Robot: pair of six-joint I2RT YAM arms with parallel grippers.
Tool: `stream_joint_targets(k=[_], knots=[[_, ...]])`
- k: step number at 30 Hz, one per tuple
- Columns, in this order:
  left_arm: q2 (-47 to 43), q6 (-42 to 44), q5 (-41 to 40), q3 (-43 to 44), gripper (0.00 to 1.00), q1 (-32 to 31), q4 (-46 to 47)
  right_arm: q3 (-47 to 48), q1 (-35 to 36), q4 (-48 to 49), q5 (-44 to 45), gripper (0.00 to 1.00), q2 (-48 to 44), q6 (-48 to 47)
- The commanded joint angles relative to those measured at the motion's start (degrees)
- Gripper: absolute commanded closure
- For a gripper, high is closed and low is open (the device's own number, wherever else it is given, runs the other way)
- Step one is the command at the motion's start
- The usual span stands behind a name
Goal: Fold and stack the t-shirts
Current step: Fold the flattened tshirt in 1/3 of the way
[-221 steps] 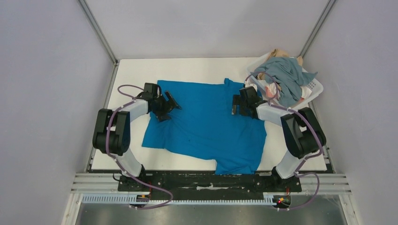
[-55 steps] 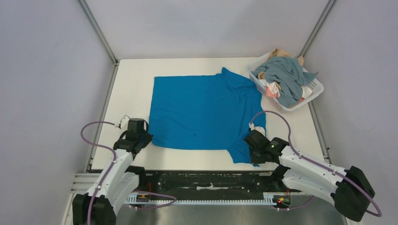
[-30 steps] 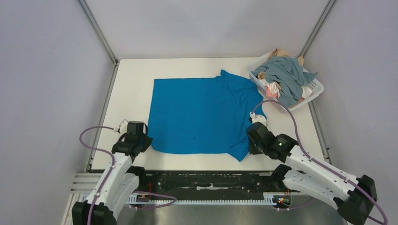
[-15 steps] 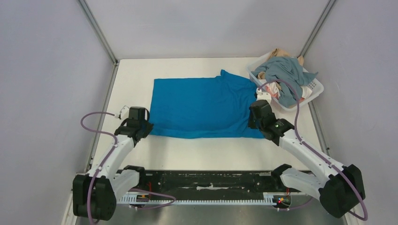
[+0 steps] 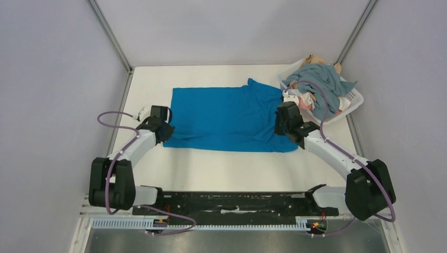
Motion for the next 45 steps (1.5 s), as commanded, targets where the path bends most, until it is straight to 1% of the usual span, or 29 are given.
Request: stream_joint_targets(k=[1, 5, 9, 10, 11, 13, 14, 15, 16, 17, 18, 19, 20, 21, 22, 24, 25, 27, 29, 31, 32, 34, 36, 40, 45], knots=[[4.42, 0.00, -2.64, 4.06, 0.98, 1.02, 3.18, 3.19, -1.62, 4.08, 0.74, 1.00, 2.54, -1.96], [7.97, 0.27, -2.85, 5.59, 0.98, 1.95, 3.50, 4.62, -3.25, 5.72, 0.58, 0.98, 6.10, -3.33], [10.78, 1.41, -2.18, 6.86, 0.98, 3.04, 3.13, 6.41, -4.41, 7.98, -2.57, 0.97, 10.38, -6.81], [11.38, 1.91, -1.95, 6.95, 0.95, 3.08, 3.61, 6.90, -4.67, 9.33, -3.91, 0.96, 11.67, -8.00], [11.94, 2.08, -1.86, 7.11, 0.86, 3.23, 4.03, 7.70, -4.90, 10.39, -5.20, 0.93, 12.99, -9.15], [12.59, 2.80, -1.50, 7.94, 0.75, 3.46, 4.54, 10.48, -5.30, 10.66, -5.75, 0.91, 15.75, -10.29], [12.67, 2.96, -1.36, 8.44, 0.71, 3.57, 4.57, 11.78, -5.47, 10.61, -5.79, 0.90, 16.76, -10.78], [12.44, 3.07, -1.39, 9.15, 0.69, 3.71, 4.57, 13.30, -5.65, 10.33, -5.72, 0.87, 17.84, -11.21], [11.90, 3.23, -1.33, 10.01, 0.64, 3.86, 4.25, 14.50, -5.70, 9.87, -5.64, 0.80, 18.47, -11.47], [11.40, 3.49, -1.39, 10.75, 0.57, 3.89, 3.70, 15.70, -5.70, 9.47, -5.80, 0.71, 18.69, -12.07], [10.69, 3.64, -1.49, 11.58, 0.47, 3.91, 2.94, 16.25, -5.70, 9.04, -6.34, 0.60, 18.59, -12.54], [9.78, 3.69, -1.48, 11.97, 0.38, 3.91, 2.35, 16.43, -5.70, 8.90, -6.84, 0.51, 18.20, -13.02], [8.73, 3.69, -1.25, 12.09, 0.26, 3.89, 2.12, 16.22, -5.70, 8.90, -7.39, 0.45, 17.21, -13.45], [7.59, 3.76, -1.01, 11.88, 0.20, 3.93, 1.95, 15.73, -5.72, 8.83, -7.41, 0.40, 16.08, -13.73], [6.23, 3.86, -0.21, 11.54, 0.19, 3.92, 1.92, 14.97, -5.72, 8.77, -7.31, 0.32, 14.91, -14.00], [3.99, 4.44, 2.82, 10.30, 0.18, 3.90, 2.54, 12.59, -5.72, 8.77, -7.86, 0.14, 11.79, -13.65], [3.10, 4.93, 5.00, 9.18, 0.18, 3.95, 3.52, 11.00, -5.70, 9.29, -8.46, 0.03, 9.76, -12.76], [1.99, 5.68, 12.07, 6.73, 0.18, 3.89, 6.81, 6.29, -5.74, 11.40, -11.52, 0.02, 6.44, -9.93], [2.05, 6.15, 19.04, 4.32, 0.17, 3.78, 10.94, 2.11, -5.67, 13.79, -17.99, 0.02, 4.53, -7.58], [3.39, 6.47, 24.86, 2.15, 0.17, 3.39, 14.23, -1.59, -5.53, 15.63, -23.42, 0.02, 3.81, -5.28], [4.38, 6.65, 26.38, 1.51, 0.17, 3.22, 15.23, -3.39, -5.48, 16.81, -25.00, 0.02, 3.85, -4.82], [6.90, 6.98, 27.43, 0.86, 0.16, 2.49, 16.06, -5.55, -5.48, 18.41, -25.98, 0.02, 4.63, -4.53], [9.97, 7.73, 28.71, 0.83, 0.16, 2.13, 16.52, -5.48, -5.41, 18.46, -26.13, 0.02, 6.63, -4.94], [14.54, 8.26, 29.10, 0.25, 0.16, 2.10, 17.75, -3.05, -5.11, 22.31, -31.49, 0.02, 11.65, -5.53], [15.62, 8.88, 27.30, 0.16, 0.15, 2.11, 17.38, 1.70, -3.86, 23.83, -30.65, 0.02, 17.74, -6.48]])
